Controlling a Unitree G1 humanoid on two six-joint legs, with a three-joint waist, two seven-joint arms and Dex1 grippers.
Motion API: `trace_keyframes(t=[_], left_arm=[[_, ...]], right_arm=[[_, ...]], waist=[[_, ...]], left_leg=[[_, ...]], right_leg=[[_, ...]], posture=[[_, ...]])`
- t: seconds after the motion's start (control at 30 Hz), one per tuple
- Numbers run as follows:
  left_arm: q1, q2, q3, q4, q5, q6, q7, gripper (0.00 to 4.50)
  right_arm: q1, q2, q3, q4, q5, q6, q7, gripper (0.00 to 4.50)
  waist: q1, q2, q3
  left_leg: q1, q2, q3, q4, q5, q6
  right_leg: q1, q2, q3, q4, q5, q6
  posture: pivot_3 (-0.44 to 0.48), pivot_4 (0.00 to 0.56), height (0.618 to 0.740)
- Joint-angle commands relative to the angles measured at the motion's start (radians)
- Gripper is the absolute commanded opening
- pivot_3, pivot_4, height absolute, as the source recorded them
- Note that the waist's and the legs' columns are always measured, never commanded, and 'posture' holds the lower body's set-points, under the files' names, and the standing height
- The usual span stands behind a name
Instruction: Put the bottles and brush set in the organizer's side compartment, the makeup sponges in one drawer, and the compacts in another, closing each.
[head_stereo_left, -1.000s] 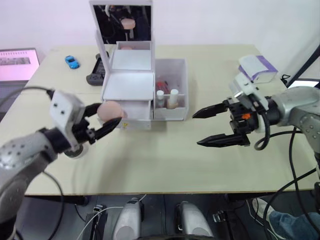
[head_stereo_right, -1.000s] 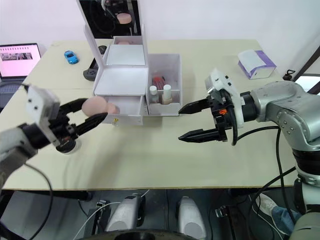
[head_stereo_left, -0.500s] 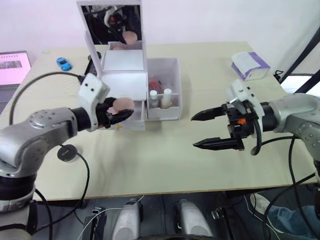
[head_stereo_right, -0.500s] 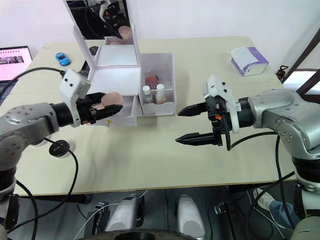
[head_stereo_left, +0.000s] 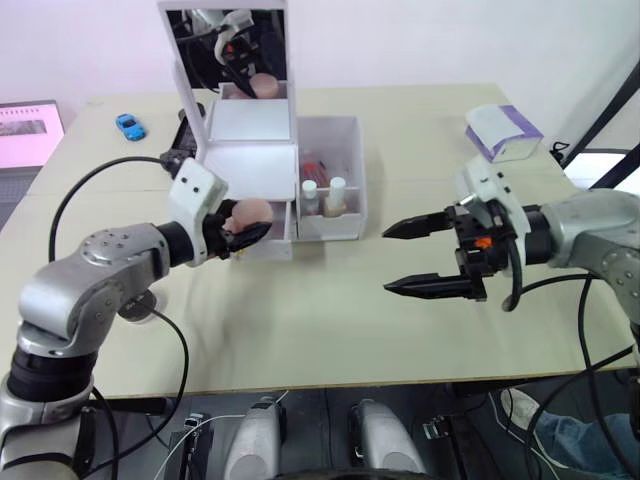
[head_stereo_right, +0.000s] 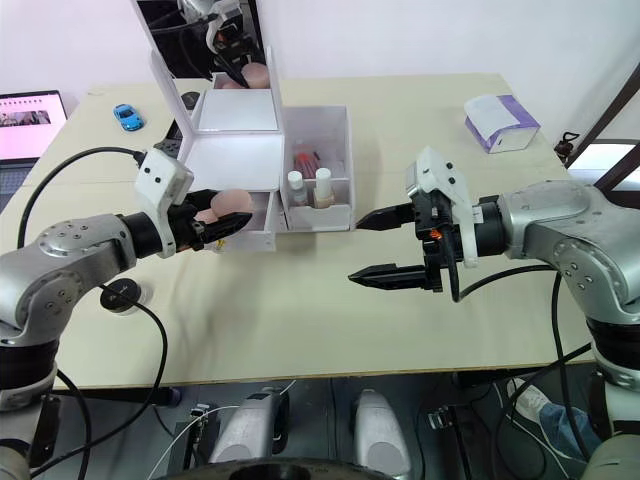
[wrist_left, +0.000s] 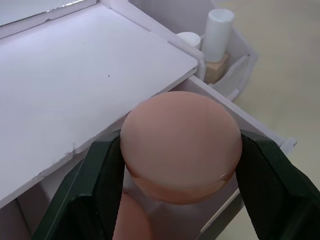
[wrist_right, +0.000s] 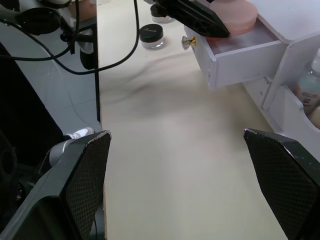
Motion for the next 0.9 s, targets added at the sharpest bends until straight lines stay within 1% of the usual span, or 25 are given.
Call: trace_keyframes(t=[0.03, 0.1, 0.17, 0.23, 0.53, 0.6, 0.67, 0.73, 0.77, 0.8, 0.87, 0.9], left_arm=[[-0.023, -0.005, 0.006, 0.000, 0.033, -0.028, -0.011, 2.66], [-0.028, -0.011, -0.002, 0.000, 0.040, -0.029, -0.023, 2.66], [-0.031, -0.017, 0.006, -0.001, 0.041, -0.021, -0.027, 3.73], [-0.027, -0.014, 0.019, -0.005, 0.040, -0.017, -0.038, 4.48], [-0.010, -0.013, 0.099, -0.042, -0.022, -0.004, -0.080, 4.48], [0.006, -0.009, 0.131, -0.063, -0.053, -0.009, -0.103, 4.48], [0.048, -0.003, 0.198, -0.110, -0.111, -0.036, -0.154, 4.48], [0.097, 0.000, 0.283, -0.147, -0.162, -0.063, -0.188, 4.48], [0.158, 0.014, 0.354, -0.166, -0.188, -0.073, -0.220, 4.48], [0.203, 0.025, 0.402, -0.179, -0.206, -0.080, -0.243, 4.48], [0.352, 0.034, 0.495, -0.217, -0.189, -0.126, -0.298, 4.48], [0.412, 0.027, 0.523, -0.232, -0.185, -0.141, -0.303, 4.48]], right_arm=[[-0.023, -0.001, -0.026, -0.017, 0.008, -0.014, -0.002, 4.50], [-0.028, 0.000, -0.026, -0.015, 0.009, -0.013, -0.002, 4.50], [-0.029, -0.001, -0.024, -0.013, 0.006, -0.015, -0.001, 4.50], [-0.029, -0.002, -0.024, -0.011, 0.005, -0.014, -0.001, 4.50], [-0.046, 0.011, -0.011, -0.007, 0.008, -0.008, -0.002, 4.50], [-0.048, 0.014, -0.010, -0.006, 0.012, -0.005, -0.001, 4.50], [-0.049, 0.014, -0.010, -0.003, 0.011, -0.006, 0.005, 4.50], [-0.046, 0.011, -0.011, 0.001, 0.008, -0.014, 0.016, 4.50], [-0.048, 0.015, -0.012, 0.012, -0.001, -0.027, 0.020, 4.50], [-0.049, 0.019, -0.012, 0.020, -0.007, -0.037, 0.022, 4.50], [-0.056, 0.022, -0.001, 0.038, -0.035, -0.074, 0.040, 4.50], [-0.063, 0.025, 0.002, 0.048, -0.044, -0.086, 0.044, 4.50]], waist=[[0.000, 0.000, 0.000], [0.000, 0.000, 0.000], [0.000, 0.000, 0.000], [0.002, 0.000, 0.000], [0.000, 0.000, 0.000], [-0.001, 0.000, 0.000], [-0.002, 0.000, 0.000], [-0.003, 0.000, 0.000], [-0.004, 0.000, 0.000], [-0.006, 0.000, 0.000], [-0.009, 0.000, 0.000], [-0.007, 0.001, 0.000]], left_leg=[[0.000, 0.000, 0.000, 0.000, 0.000, 0.000], [0.000, 0.000, 0.000, 0.000, 0.000, 0.000], [0.000, 0.000, 0.000, 0.000, 0.000, 0.000], [0.000, 0.000, 0.000, 0.000, 0.000, 0.000], [0.000, 0.000, 0.000, 0.000, 0.000, 0.000], [0.000, 0.000, 0.000, 0.000, 0.000, 0.000], [0.000, 0.000, 0.000, 0.000, 0.000, 0.000], [0.000, 0.000, 0.000, 0.000, 0.000, 0.000], [0.000, 0.000, 0.000, 0.000, 0.000, 0.000], [0.000, 0.001, 0.000, 0.000, 0.000, 0.000], [0.000, 0.001, 0.001, 0.000, 0.000, 0.000], [0.001, 0.001, 0.001, -0.001, 0.000, 0.000]], right_leg=[[0.000, 0.000, 0.000, 0.000, 0.000, 0.000], [0.000, 0.000, 0.000, 0.000, 0.000, 0.000], [0.000, 0.000, 0.000, 0.000, 0.000, 0.000], [0.000, 0.000, 0.000, 0.000, 0.000, 0.000], [0.000, 0.000, 0.000, 0.000, 0.000, 0.000], [0.000, 0.000, 0.000, 0.000, 0.000, 0.000], [0.000, 0.000, 0.000, 0.000, 0.000, 0.000], [0.000, 0.000, 0.000, 0.000, 0.000, 0.000], [0.000, 0.000, 0.000, 0.000, 0.000, 0.000], [-0.001, 0.000, 0.000, 0.000, 0.000, 0.000], [-0.001, 0.000, 0.000, 0.000, 0.000, -0.001], [-0.001, 0.000, 0.001, 0.000, -0.001, -0.002]], posture=[[0.000, 0.150, 0.740], [0.000, 0.150, 0.740], [0.000, 0.150, 0.740], [0.000, 0.150, 0.740], [0.000, 0.150, 0.740], [0.000, 0.150, 0.740], [0.000, 0.150, 0.740], [0.000, 0.150, 0.740], [0.000, 0.150, 0.740], [0.000, 0.150, 0.740], [0.000, 0.150, 0.740], [0.000, 0.150, 0.740]])
